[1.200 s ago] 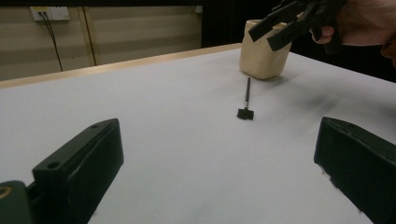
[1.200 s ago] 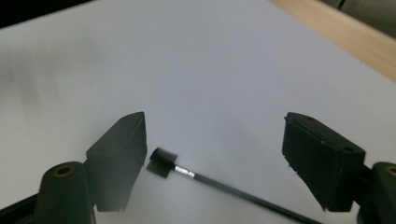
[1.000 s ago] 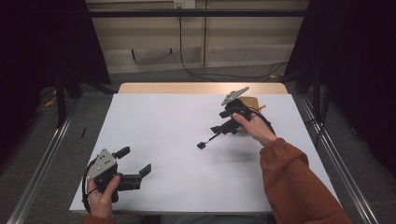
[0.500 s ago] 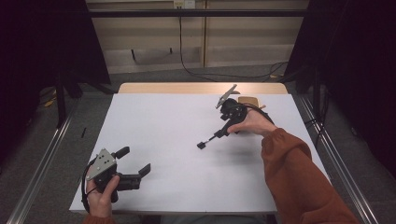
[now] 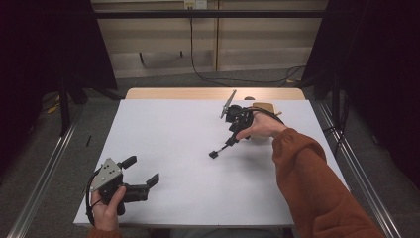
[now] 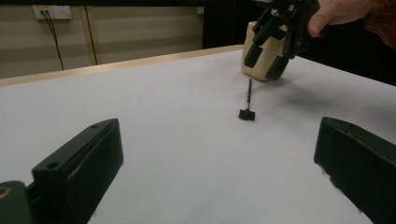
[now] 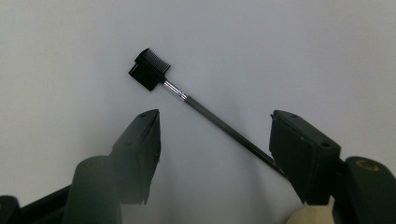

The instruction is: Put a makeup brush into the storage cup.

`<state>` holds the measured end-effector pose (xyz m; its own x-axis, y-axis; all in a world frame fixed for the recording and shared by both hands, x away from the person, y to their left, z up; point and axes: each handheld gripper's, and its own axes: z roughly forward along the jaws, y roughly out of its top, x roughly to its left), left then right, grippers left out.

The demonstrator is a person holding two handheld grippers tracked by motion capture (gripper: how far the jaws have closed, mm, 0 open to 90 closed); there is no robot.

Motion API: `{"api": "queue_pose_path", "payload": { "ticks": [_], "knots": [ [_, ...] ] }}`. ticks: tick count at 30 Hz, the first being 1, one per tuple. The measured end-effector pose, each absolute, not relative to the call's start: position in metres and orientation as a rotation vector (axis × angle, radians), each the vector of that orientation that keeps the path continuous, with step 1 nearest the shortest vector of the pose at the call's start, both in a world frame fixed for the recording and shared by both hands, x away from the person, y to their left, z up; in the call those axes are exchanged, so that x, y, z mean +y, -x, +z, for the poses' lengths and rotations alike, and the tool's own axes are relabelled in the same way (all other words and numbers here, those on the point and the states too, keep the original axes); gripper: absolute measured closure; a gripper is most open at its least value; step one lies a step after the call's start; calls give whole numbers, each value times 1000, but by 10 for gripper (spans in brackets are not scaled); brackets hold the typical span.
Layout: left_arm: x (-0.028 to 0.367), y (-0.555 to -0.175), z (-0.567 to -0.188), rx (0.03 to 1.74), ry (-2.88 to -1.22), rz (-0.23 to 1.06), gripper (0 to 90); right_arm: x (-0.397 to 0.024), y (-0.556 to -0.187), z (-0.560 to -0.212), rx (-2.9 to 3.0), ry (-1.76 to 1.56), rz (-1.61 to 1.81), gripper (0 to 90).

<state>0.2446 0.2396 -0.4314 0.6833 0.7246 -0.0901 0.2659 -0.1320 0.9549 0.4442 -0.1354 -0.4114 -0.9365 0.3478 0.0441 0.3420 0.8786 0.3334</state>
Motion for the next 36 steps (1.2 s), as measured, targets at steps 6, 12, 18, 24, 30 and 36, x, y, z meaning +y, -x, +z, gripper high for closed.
{"api": "queue_pose_path", "payload": {
  "ticks": [6, 12, 18, 24, 30, 36],
  "knots": [
    [238, -244, -432, 803, -1713, 476, 14, -124, -448, -419, 3076, -479, 405, 387],
    [238, -244, -432, 798, -1717, 473, 14, -115, -452, -427, 3105, -420, 314, 445],
    [238, -244, -432, 797, -1715, 474, 14, -110, -455, -433, 3125, -367, 268, 492],
    [238, -244, -432, 793, -1719, 474, 14, -110, -457, -439, 3134, -347, 203, 534],
    [238, -244, -432, 793, -1722, 473, 14, -108, -456, -443, 3132, -302, 191, 572],
    [239, -244, -432, 795, -1718, 470, 13, -105, -456, -446, 3136, -266, 176, 602]
  ]
}}
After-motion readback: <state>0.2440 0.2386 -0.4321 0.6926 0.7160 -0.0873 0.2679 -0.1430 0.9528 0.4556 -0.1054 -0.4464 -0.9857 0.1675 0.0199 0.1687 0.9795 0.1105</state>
